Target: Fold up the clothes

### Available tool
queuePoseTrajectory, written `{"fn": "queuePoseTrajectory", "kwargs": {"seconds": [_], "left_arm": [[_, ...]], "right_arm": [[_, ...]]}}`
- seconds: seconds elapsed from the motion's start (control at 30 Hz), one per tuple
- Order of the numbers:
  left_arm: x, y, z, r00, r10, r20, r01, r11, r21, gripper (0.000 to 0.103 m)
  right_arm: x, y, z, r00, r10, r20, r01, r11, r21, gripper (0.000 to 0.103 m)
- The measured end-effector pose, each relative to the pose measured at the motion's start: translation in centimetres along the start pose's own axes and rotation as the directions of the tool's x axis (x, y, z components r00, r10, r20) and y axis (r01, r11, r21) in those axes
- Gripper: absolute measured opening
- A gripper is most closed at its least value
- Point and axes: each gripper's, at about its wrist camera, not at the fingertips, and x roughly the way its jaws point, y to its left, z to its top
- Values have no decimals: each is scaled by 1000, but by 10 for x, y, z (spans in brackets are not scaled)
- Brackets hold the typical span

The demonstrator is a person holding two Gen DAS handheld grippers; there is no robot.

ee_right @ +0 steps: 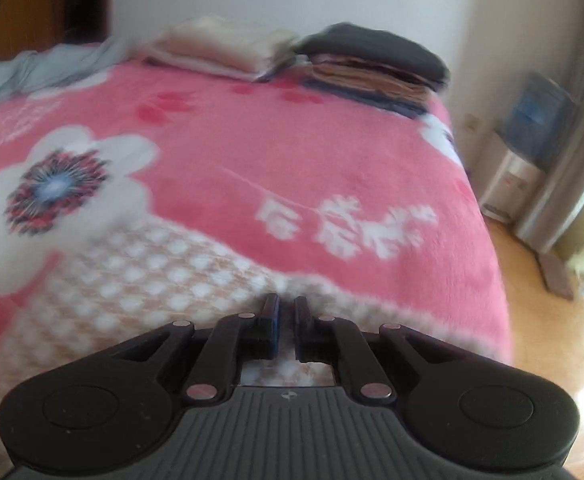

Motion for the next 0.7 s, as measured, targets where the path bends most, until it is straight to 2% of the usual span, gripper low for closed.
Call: {"fn": "queuePoseTrajectory", "kwargs": {"seconds": [0.03, 0.1, 0.2, 0.4, 0.43, 0.5, 0.57, 0.67, 0.7], "left_arm": [[-1, 0, 0, 1000, 1, -3, -1, 1000, -2, 39], [-2, -2, -3, 1000, 4, 3, -4, 1000, 21, 39], [-3, -2, -4, 1000, 3, 7, -3, 1000, 20, 39], [-3, -4, -4, 1000, 6, 6, -6, 1000, 17, 39], [-3, -4, -4, 1000, 4, 4, -4, 1000, 16, 40], [-4, -3, -3, 1000, -1, 1, 1, 1000, 15, 40], [-5, -3, -3, 1000, -5, -2, 5, 1000, 14, 40], [-6, -3, -3, 1000, -12, -7, 12, 1000, 12, 40], [-6, -3, -2, 1000, -14, -8, 15, 1000, 11, 41]], "right_arm": [[-2, -5, 4, 1000, 10, -1, -10, 999, 53, 6], [-20, -5, 15, 1000, 7, 16, -8, 997, 81, 6], [-55, 8, 29, 990, 55, 130, -66, 995, 81, 7], [-3, 42, 3, 991, 129, 35, -126, 989, -77, 5], [-4, 43, 5, 992, 123, 42, -120, 990, -69, 5], [-19, 49, 17, 995, 98, 24, -96, 993, -66, 6], [-44, 52, 22, 996, 76, 43, -72, 994, -83, 6], [-91, 44, 17, 994, 63, 86, -59, 997, -48, 7], [-104, 43, 12, 995, 35, 90, -30, 998, -59, 7]]}}
